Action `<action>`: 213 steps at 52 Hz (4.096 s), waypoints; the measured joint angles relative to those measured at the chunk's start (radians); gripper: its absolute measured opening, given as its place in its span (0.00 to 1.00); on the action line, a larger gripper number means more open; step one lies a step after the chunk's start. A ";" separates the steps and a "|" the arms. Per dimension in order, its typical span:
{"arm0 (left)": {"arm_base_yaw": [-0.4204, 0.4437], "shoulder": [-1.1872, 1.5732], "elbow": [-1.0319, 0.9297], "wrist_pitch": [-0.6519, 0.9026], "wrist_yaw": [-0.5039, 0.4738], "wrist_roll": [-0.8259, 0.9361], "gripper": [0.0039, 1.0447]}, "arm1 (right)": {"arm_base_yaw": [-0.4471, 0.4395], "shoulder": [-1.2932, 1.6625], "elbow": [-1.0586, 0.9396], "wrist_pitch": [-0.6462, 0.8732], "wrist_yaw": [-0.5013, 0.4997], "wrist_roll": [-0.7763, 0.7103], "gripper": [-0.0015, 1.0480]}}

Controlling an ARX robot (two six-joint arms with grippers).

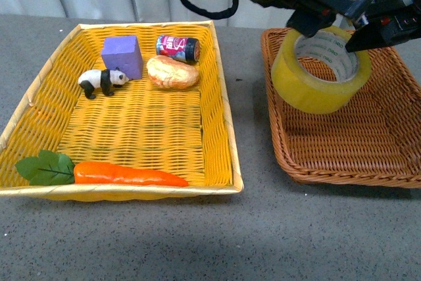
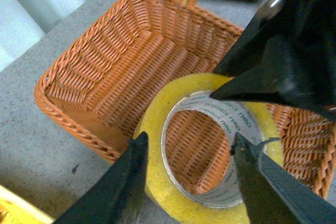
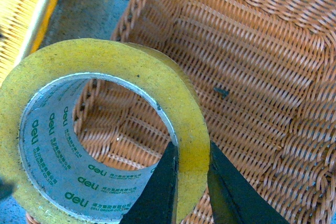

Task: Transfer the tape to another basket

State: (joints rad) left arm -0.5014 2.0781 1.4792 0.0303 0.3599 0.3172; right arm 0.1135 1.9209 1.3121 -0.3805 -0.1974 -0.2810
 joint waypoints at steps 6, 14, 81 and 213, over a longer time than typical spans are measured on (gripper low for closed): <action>0.002 -0.013 0.001 0.021 0.015 -0.039 0.65 | -0.013 0.010 0.000 0.000 0.016 0.000 0.11; 0.017 -0.016 0.001 0.047 0.001 -0.062 0.85 | -0.043 0.010 -0.003 0.008 0.034 0.003 0.11; 0.329 -0.284 -0.580 0.685 -0.530 -0.455 0.84 | -0.179 -0.078 -0.163 0.394 0.193 0.148 0.91; 0.499 -1.921 -1.459 0.130 -0.362 -0.325 0.03 | -0.114 -1.723 -1.307 0.582 0.197 0.270 0.01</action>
State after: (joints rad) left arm -0.0021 0.1570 0.0204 0.1604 -0.0025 -0.0074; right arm -0.0002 0.1978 0.0048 0.2016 -0.0006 -0.0105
